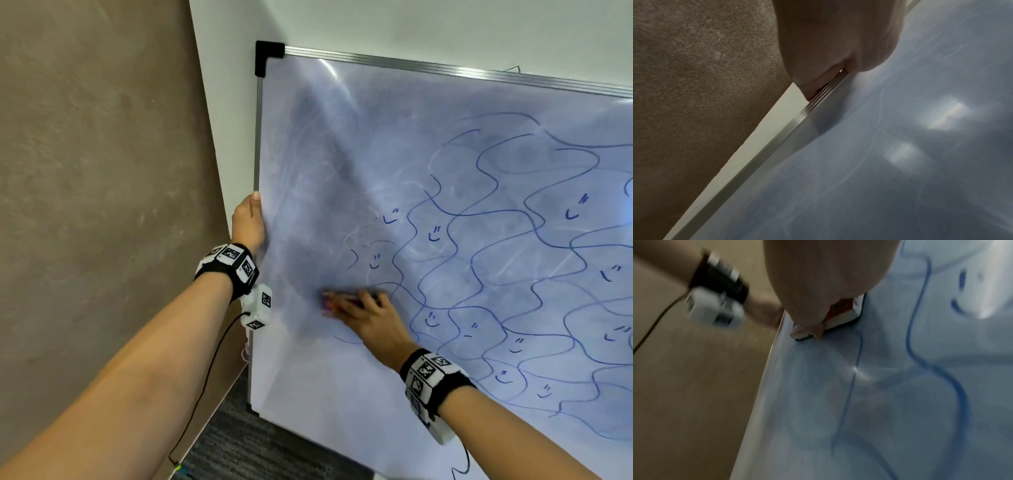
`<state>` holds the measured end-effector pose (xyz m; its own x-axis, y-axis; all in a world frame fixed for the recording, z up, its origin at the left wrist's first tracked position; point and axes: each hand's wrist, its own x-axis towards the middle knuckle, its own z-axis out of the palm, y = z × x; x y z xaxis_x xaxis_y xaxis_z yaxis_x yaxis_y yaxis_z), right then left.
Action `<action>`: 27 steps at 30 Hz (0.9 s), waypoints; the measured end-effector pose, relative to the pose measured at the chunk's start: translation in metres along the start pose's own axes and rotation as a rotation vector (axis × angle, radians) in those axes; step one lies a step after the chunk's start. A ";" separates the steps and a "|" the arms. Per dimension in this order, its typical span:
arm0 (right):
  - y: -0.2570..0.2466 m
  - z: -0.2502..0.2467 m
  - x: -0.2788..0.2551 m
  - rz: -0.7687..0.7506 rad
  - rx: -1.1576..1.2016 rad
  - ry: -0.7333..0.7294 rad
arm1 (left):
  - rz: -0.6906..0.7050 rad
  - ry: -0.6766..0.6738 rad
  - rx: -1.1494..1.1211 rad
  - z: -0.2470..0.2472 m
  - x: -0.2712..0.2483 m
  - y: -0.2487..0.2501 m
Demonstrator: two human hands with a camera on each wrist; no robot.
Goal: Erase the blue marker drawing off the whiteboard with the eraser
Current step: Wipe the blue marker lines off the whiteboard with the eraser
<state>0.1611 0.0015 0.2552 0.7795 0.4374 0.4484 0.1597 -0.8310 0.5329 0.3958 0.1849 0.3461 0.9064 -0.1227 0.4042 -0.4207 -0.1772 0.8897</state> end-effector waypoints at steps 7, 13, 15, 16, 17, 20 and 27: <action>0.037 -0.032 0.033 0.436 0.027 0.337 | -0.014 -0.015 -0.003 0.000 -0.004 0.005; 0.026 -0.012 0.016 0.102 -0.023 0.156 | -0.017 -0.011 0.023 0.002 -0.003 0.004; 0.034 -0.017 0.020 0.105 -0.038 0.177 | -0.012 -0.025 0.059 -0.001 -0.002 0.005; 0.037 -0.022 0.024 0.148 -0.041 0.205 | -0.015 -0.033 0.077 -0.002 -0.002 0.005; 0.043 -0.029 0.029 0.204 -0.043 0.236 | -0.016 -0.037 0.103 -0.003 -0.002 0.006; 0.071 -0.055 0.038 0.414 -0.047 0.332 | -0.002 0.014 0.188 -0.004 -0.004 0.013; 0.074 -0.064 0.045 0.659 -0.091 0.431 | 0.322 0.205 0.230 -0.003 0.008 0.075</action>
<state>0.1689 -0.0186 0.3608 0.3897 -0.0247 0.9206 -0.3174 -0.9420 0.1091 0.3719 0.1736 0.4170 0.7069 -0.0149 0.7071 -0.6589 -0.3774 0.6507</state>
